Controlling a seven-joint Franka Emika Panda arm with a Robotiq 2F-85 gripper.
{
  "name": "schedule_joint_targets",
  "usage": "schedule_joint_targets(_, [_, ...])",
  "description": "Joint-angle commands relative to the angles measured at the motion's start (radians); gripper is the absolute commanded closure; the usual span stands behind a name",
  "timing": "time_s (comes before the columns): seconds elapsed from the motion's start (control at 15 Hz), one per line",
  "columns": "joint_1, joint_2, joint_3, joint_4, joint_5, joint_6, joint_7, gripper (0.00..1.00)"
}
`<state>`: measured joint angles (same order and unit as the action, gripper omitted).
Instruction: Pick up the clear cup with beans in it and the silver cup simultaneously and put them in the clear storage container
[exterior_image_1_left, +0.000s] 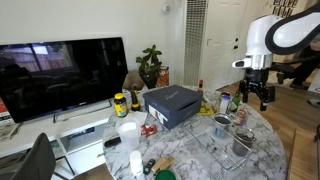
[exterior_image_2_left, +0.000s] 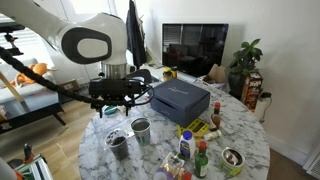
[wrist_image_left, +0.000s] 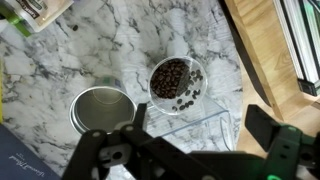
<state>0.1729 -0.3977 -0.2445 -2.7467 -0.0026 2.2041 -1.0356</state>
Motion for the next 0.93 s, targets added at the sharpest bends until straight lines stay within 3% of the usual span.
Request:
schedule_joint_targets(0.0, [-0.025,0.036,0.019,0.001,0.057,0.023,-0.065,0.00])
schedule_joint_targets(0.4, [-0.009,0.179,0.013,-0.002,0.210,0.150,-0.356,0.00])
schedule_joint_targets(0.87, [-0.035,0.343,0.075,-0.003,0.428,0.324,-0.615,0.00])
